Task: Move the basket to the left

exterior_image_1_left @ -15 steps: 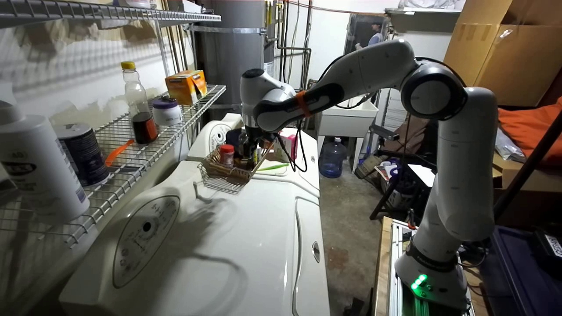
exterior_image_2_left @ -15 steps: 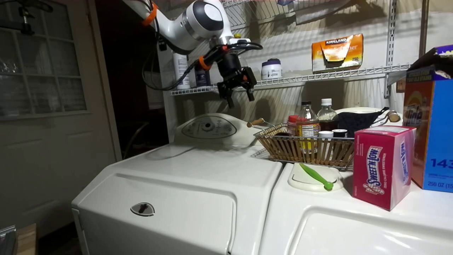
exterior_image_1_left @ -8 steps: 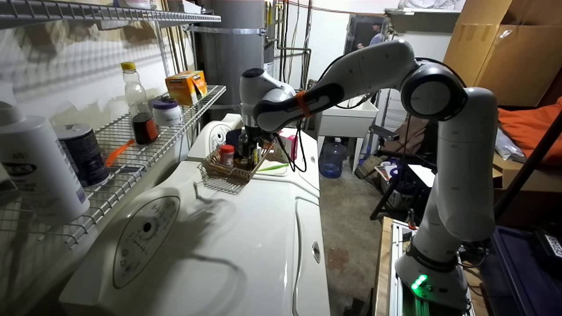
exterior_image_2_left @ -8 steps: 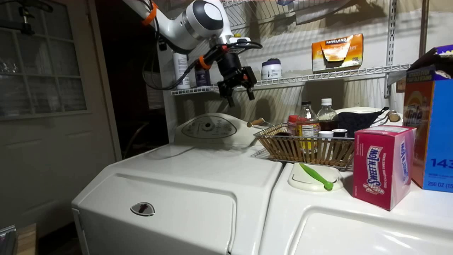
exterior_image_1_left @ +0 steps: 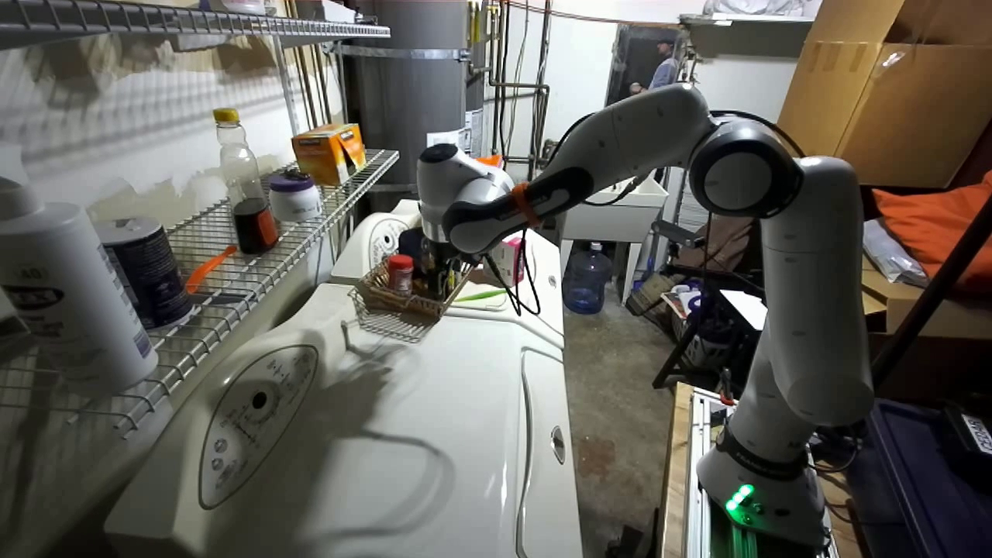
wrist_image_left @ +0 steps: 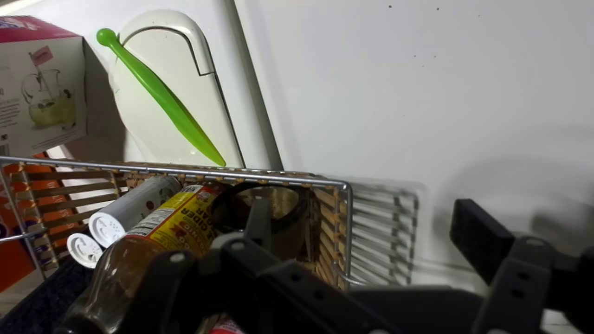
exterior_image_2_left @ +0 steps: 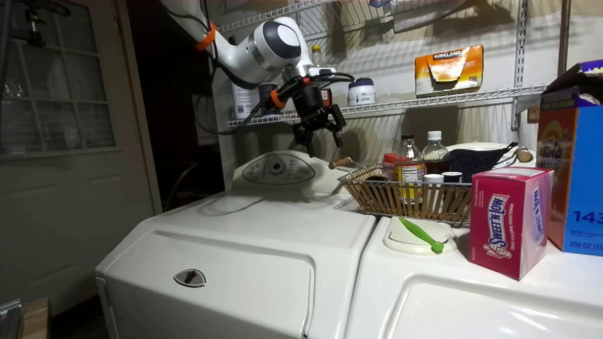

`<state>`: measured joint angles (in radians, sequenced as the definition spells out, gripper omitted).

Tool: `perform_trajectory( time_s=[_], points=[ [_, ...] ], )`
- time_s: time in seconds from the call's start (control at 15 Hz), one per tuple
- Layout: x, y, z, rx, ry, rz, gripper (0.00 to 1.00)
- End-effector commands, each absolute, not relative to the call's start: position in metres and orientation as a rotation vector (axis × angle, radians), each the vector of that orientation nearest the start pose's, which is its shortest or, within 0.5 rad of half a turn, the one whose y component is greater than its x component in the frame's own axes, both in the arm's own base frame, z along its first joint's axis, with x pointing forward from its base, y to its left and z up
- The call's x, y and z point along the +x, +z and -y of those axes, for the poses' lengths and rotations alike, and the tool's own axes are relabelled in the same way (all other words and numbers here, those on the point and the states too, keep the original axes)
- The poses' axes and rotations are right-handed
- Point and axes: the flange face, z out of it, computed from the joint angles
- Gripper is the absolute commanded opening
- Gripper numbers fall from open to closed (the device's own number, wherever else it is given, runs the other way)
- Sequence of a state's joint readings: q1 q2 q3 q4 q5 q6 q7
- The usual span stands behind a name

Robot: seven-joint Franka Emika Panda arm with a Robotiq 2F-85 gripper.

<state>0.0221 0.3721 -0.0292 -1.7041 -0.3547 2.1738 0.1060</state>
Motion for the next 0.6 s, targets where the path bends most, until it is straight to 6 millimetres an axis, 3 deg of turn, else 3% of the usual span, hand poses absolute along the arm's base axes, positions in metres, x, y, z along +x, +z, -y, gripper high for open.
perform_trajectory(
  time_s=[0.0, 0.53],
  points=[
    [0.682, 0.365, 0.019, -3.482, -0.248, 0.247, 1.00],
    [0.701, 0.330, 0.026, -3.513, -0.288, 0.377, 1.00]
  ],
)
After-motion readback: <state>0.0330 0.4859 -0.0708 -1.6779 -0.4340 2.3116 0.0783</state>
